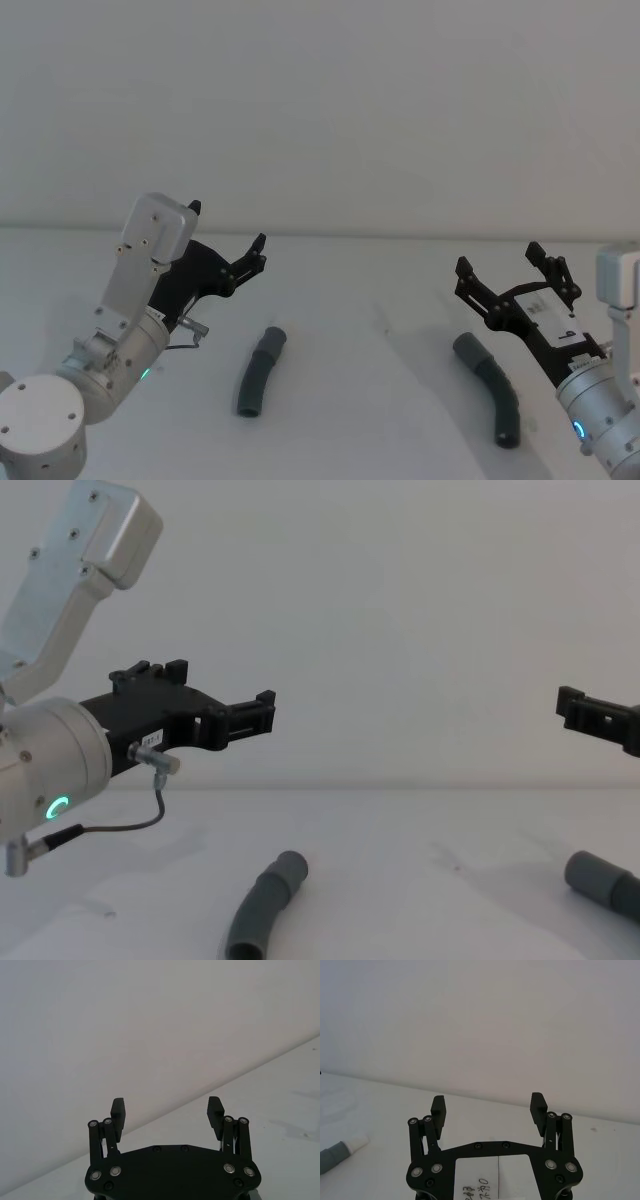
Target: Use both hands to pick up one end of the pipe from the table, align the ends, and insert them.
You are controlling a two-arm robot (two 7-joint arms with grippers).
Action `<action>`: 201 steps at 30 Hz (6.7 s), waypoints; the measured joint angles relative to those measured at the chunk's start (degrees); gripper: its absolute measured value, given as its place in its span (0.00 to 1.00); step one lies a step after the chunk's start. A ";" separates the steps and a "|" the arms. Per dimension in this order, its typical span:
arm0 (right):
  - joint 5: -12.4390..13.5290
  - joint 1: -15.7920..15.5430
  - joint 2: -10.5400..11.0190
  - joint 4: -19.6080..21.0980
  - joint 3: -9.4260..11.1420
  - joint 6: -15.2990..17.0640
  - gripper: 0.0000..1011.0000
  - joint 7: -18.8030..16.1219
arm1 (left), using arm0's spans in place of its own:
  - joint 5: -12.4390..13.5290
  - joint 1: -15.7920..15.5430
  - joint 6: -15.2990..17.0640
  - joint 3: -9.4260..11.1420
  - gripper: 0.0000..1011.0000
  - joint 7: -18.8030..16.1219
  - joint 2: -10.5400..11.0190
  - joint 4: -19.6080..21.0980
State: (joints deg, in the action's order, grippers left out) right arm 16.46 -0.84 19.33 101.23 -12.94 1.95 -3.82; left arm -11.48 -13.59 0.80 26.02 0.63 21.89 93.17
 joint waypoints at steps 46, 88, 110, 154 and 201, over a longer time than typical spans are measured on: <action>0.00 0.00 0.00 0.00 0.00 0.00 0.99 0.00 | 0.00 0.00 0.00 0.00 0.99 0.00 0.00 0.00; 0.00 0.00 0.00 0.00 0.00 0.00 0.99 0.00 | -5.39 2.83 23.49 -2.08 0.99 5.46 4.46 12.57; 0.00 0.00 0.00 0.00 0.00 0.00 0.99 0.00 | -5.51 1.14 32.82 -0.81 0.99 6.60 3.43 11.91; 0.00 0.00 0.00 -0.01 0.00 0.00 0.99 0.00 | -3.61 0.44 38.64 0.96 0.99 6.68 -0.85 8.73; 0.00 0.00 0.00 0.00 0.00 0.00 0.99 0.00 | -3.18 -0.91 44.83 -0.61 0.99 6.81 -4.97 5.56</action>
State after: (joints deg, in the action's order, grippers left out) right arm 16.47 -0.84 19.33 101.23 -12.94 1.95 -3.82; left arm -14.67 -14.50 45.62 25.41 7.43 16.92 98.73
